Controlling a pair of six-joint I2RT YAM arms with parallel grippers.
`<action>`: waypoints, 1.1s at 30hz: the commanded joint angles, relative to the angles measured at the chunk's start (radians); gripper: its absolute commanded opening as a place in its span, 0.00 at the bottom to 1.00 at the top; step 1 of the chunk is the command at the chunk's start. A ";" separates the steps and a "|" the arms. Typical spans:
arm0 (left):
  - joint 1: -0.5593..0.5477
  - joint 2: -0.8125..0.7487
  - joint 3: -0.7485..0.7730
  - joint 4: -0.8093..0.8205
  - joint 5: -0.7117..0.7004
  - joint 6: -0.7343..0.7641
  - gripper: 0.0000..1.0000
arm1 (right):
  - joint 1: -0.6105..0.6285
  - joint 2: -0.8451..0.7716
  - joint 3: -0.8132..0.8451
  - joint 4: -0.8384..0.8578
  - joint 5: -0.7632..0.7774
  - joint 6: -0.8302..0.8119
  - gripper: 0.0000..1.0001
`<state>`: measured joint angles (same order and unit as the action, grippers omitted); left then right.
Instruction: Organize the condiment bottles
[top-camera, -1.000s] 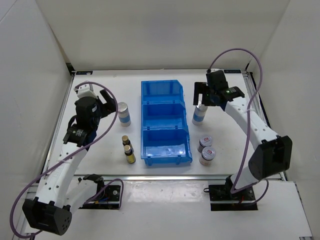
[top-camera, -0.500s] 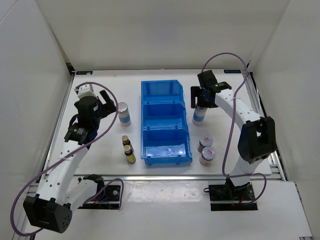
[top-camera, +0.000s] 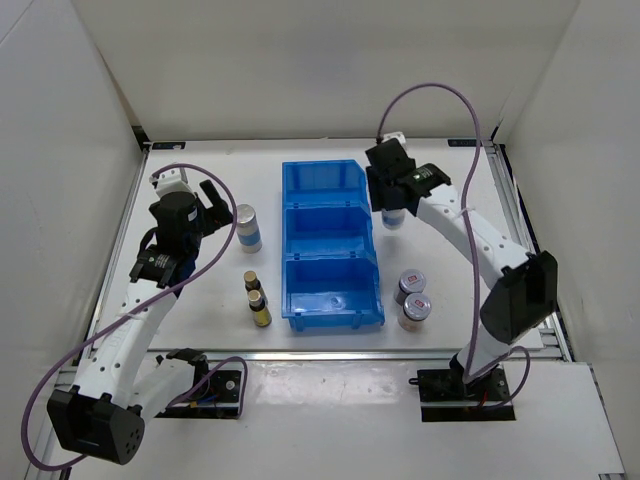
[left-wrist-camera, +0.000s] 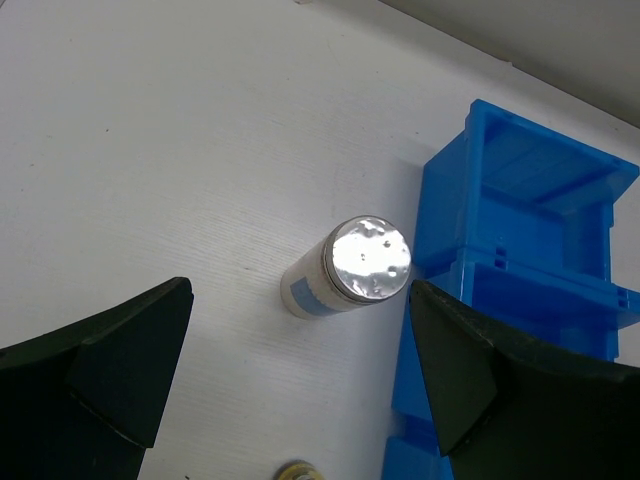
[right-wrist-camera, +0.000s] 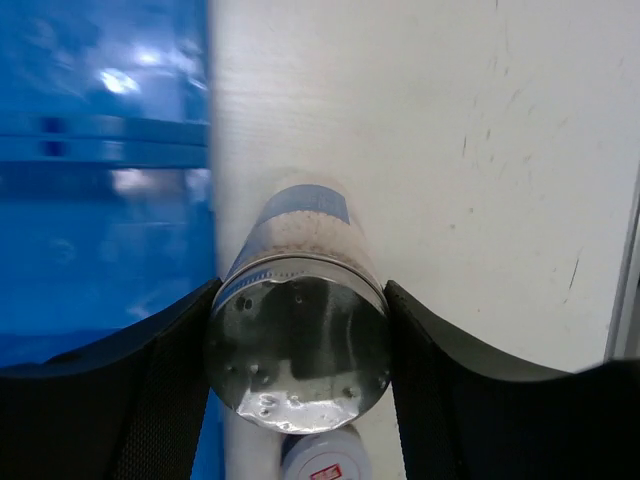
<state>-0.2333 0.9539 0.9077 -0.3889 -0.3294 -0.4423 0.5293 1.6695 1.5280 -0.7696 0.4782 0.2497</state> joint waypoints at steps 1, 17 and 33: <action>-0.003 -0.007 0.002 -0.002 -0.008 0.004 1.00 | 0.121 -0.097 0.135 0.055 0.158 -0.050 0.20; -0.003 -0.007 0.002 -0.002 -0.008 0.004 1.00 | 0.230 0.007 0.109 0.055 -0.001 0.062 0.19; -0.003 0.055 -0.007 0.016 0.061 0.033 1.00 | 0.149 0.176 0.043 0.096 -0.194 0.164 0.60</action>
<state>-0.2333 0.9997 0.9077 -0.3882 -0.3099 -0.4263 0.6830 1.8446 1.5799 -0.6910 0.3134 0.3882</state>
